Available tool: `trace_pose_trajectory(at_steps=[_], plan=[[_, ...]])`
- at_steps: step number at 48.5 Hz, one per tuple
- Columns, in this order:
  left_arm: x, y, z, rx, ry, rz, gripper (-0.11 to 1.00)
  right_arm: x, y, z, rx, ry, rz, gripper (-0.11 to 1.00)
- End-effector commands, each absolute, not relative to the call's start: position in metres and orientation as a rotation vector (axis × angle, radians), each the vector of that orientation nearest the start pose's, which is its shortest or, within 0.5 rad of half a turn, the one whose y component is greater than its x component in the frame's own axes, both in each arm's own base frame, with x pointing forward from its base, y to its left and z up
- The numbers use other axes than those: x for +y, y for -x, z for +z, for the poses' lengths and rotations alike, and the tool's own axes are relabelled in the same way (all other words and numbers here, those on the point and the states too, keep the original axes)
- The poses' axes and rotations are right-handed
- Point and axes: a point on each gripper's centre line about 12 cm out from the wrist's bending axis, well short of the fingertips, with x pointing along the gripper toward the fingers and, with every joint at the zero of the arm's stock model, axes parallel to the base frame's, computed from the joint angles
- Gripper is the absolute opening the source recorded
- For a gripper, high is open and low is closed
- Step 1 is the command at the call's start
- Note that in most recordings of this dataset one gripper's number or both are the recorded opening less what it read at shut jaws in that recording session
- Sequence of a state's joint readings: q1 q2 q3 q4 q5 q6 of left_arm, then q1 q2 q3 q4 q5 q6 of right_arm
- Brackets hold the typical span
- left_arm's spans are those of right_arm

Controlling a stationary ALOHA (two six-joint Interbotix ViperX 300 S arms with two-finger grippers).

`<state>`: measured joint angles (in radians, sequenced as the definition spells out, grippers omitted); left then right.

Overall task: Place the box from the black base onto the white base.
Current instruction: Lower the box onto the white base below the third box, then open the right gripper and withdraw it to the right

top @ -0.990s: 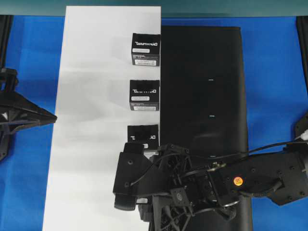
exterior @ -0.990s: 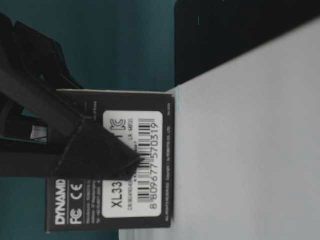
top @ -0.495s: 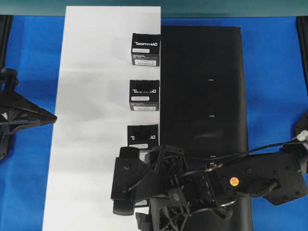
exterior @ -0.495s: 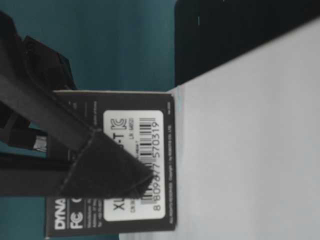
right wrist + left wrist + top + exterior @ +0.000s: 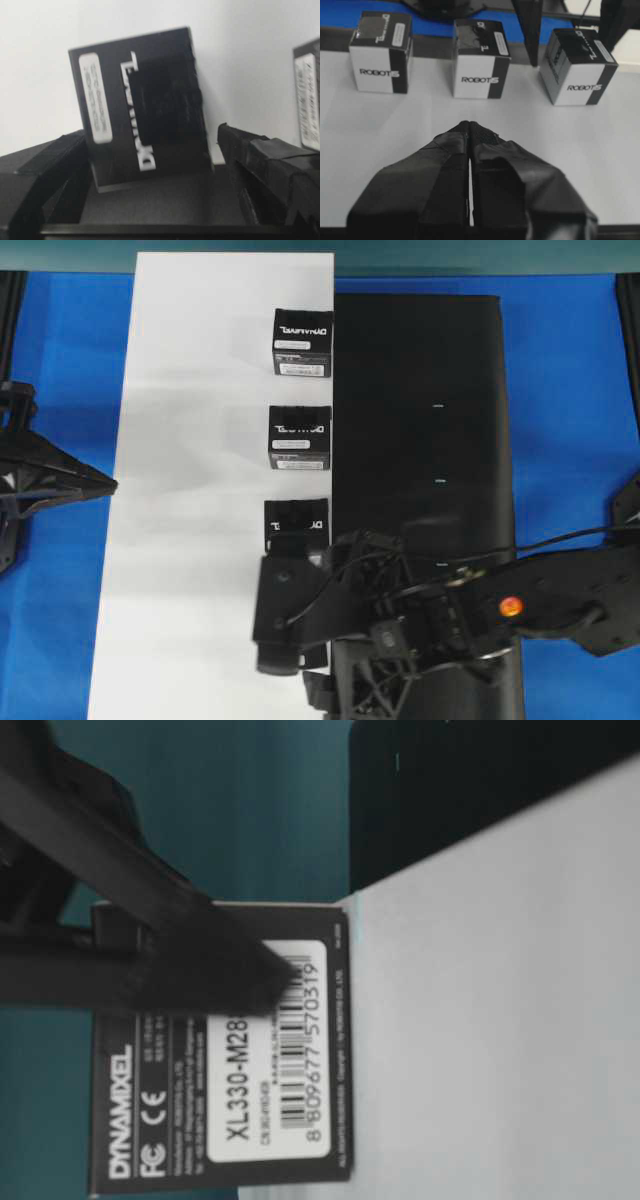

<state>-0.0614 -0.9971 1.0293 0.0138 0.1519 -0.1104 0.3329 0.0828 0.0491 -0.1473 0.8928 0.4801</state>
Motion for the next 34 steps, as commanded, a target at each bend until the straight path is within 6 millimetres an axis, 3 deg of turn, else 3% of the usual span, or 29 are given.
trace_pose_trajectory(at_steps=[1, 14, 34], plan=[[-0.012, -0.197, 0.316, 0.167, 0.088, -0.053, -0.02, 0.131, -0.413, 0.301, 0.971, -0.138, 0.018, 0.99], [-0.012, -0.194, 0.320, 0.147, 0.089, -0.054, -0.02, 0.121, -0.375, 0.330, 0.915, -0.151, 0.039, 0.99], [-0.013, -0.195, 0.318, 0.155, 0.090, -0.059, -0.02, 0.077, -0.321, 0.349, 0.739, -0.211, 0.026, 0.99]])
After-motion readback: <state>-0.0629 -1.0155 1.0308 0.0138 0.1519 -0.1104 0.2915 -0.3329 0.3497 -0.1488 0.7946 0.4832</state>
